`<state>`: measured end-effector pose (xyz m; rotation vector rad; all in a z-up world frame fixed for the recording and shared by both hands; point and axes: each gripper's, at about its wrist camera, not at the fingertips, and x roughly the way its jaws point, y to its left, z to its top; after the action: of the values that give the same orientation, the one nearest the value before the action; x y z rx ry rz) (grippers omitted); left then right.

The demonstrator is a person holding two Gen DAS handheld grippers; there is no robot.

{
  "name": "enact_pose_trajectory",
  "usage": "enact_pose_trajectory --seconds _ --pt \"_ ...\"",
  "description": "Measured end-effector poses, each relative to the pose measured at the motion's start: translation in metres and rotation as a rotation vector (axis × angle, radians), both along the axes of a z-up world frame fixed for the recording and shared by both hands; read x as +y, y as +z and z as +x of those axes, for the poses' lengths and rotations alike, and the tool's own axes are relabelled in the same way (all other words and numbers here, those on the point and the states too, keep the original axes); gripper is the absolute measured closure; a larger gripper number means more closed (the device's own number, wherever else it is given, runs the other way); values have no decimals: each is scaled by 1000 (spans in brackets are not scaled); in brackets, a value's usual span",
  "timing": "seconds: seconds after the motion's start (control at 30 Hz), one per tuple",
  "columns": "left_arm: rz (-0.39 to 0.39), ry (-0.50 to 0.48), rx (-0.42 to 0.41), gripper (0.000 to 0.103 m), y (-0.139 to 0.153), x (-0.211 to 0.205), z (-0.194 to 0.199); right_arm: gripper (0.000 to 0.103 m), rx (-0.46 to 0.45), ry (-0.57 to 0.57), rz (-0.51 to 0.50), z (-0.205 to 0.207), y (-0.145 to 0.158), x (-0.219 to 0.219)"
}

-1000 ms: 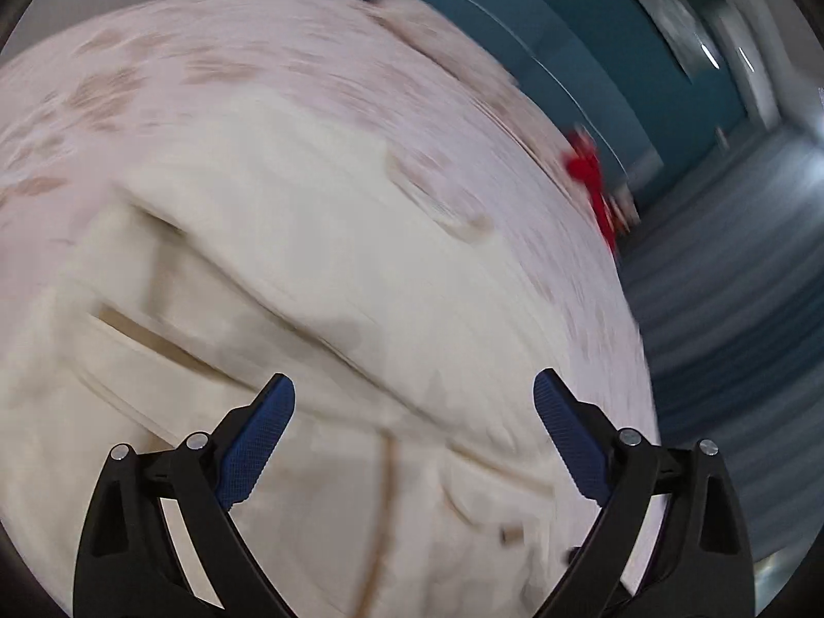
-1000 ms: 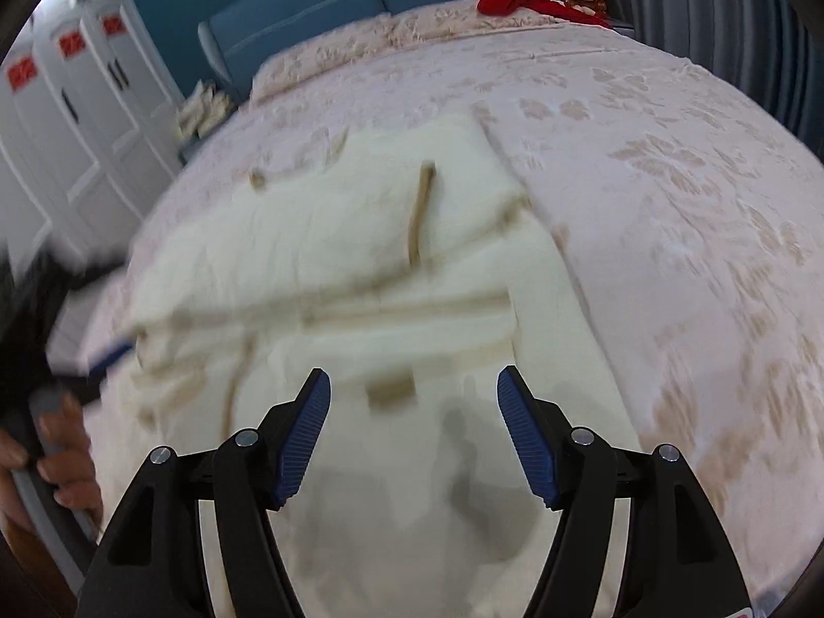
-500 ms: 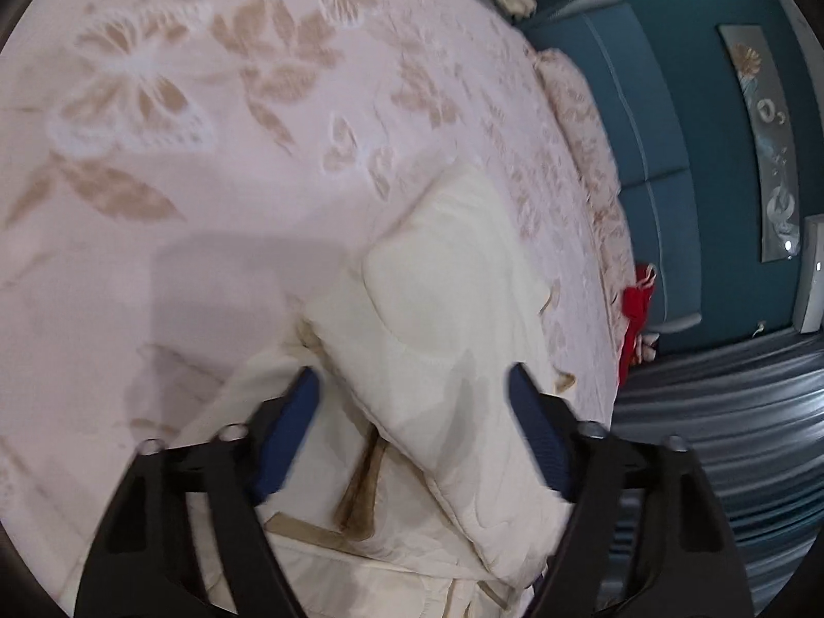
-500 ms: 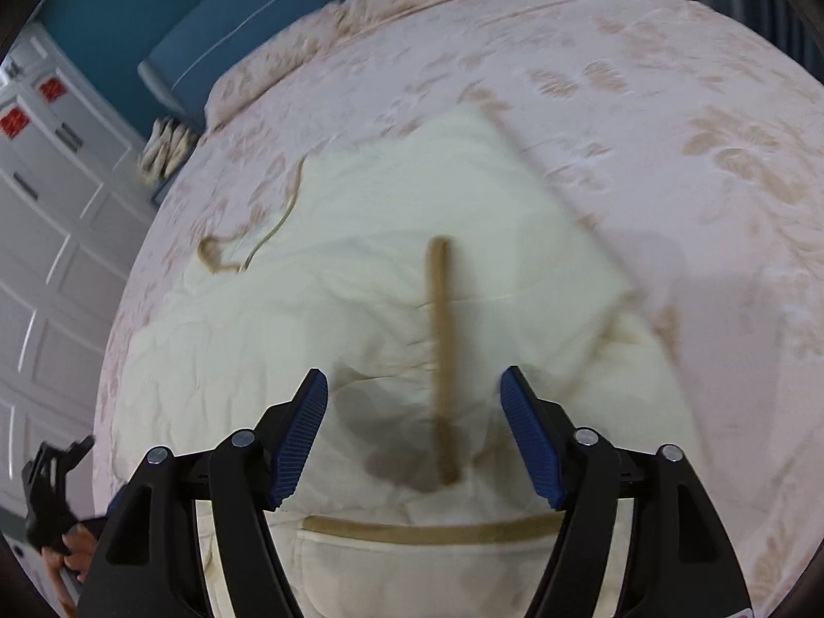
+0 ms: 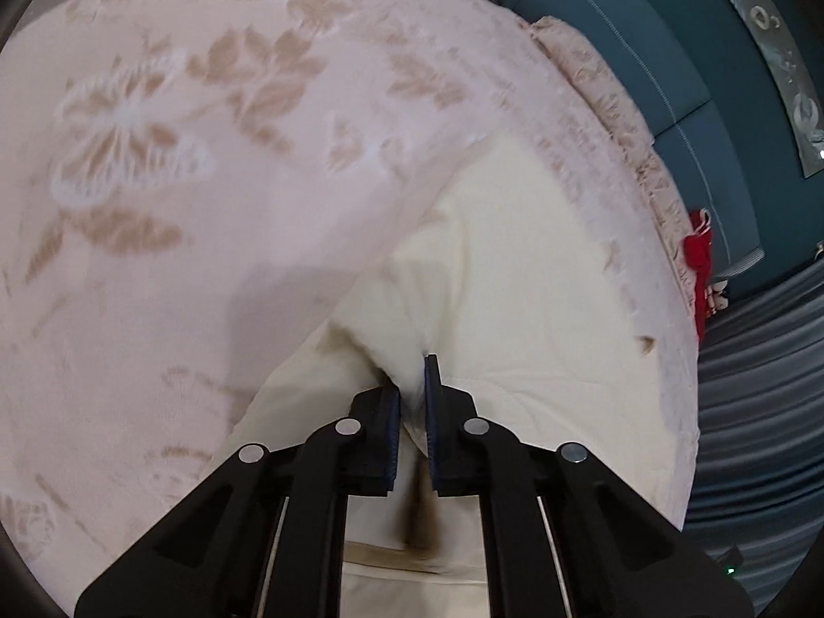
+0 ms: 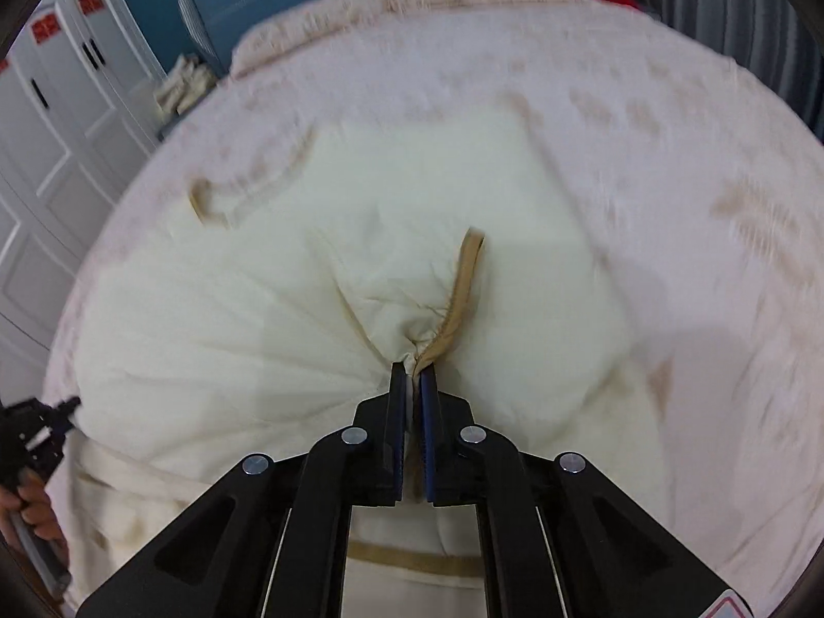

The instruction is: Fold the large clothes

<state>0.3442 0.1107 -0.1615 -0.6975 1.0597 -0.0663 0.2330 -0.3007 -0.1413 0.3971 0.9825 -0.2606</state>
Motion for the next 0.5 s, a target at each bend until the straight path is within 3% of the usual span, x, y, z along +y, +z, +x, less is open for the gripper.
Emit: enact_pose_trajectory --seconds 0.1,0.17,0.3,0.37,0.4,0.5 --pt "86 -39 -13 94 -2 -9 -2 95 26 15 -47 4 -4 7" --pt "195 -77 -34 91 11 -19 -4 90 41 17 -59 5 4 11" --pt "325 -81 -146 74 66 -26 -28 74 -59 -51 -88 -22 48 2" --pt "364 -66 -243 61 97 -32 -40 70 -157 -91 -109 -39 73 7" --pt "373 -65 -284 59 109 -38 -43 70 -184 -79 -92 -39 79 12" --pt "332 -175 -337 55 123 -76 -34 75 -183 15 -38 -20 80 33"
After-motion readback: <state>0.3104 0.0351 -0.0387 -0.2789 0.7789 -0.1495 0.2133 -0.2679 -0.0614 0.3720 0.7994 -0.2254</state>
